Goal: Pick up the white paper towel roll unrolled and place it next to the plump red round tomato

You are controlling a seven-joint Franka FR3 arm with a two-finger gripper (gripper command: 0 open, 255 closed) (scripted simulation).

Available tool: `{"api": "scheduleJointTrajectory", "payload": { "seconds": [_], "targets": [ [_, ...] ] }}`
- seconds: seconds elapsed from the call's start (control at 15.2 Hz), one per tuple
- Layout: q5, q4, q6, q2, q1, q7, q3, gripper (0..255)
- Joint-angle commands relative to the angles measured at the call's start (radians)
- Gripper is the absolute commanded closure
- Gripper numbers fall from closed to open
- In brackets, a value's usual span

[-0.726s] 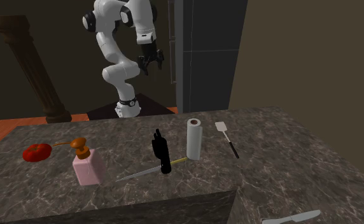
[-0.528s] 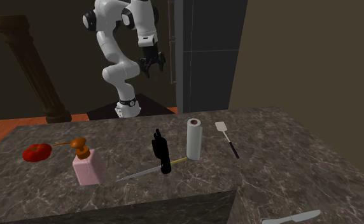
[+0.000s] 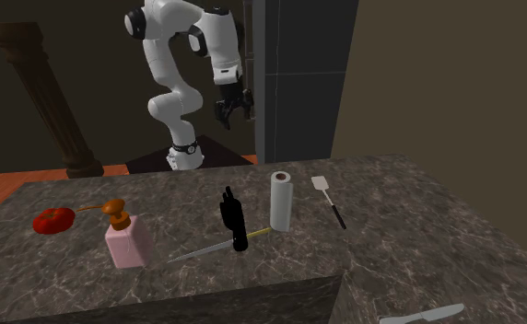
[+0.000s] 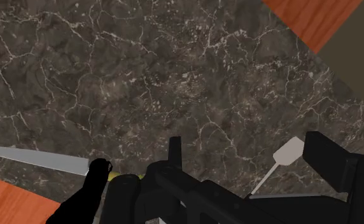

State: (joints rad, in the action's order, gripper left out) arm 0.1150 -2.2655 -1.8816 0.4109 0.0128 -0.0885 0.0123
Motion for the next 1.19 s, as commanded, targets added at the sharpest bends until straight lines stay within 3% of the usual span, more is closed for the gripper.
{"api": "scheduleJointTrajectory", "payload": {
  "seconds": [0.0, 0.53, 0.99, 1.12],
  "targets": [
    [0.003, 0.044, -0.035, -0.073, 0.001, -0.012, 0.006, 0],
    [0.026, 0.277, -0.122, -0.376, 0.008, -0.055, 0.028, 0],
    [0.054, 0.556, -0.129, -0.649, 0.022, -0.084, 0.036, 0],
    [0.057, 0.575, -0.139, -0.676, 0.023, -0.086, 0.035, 0]
  ]
}}
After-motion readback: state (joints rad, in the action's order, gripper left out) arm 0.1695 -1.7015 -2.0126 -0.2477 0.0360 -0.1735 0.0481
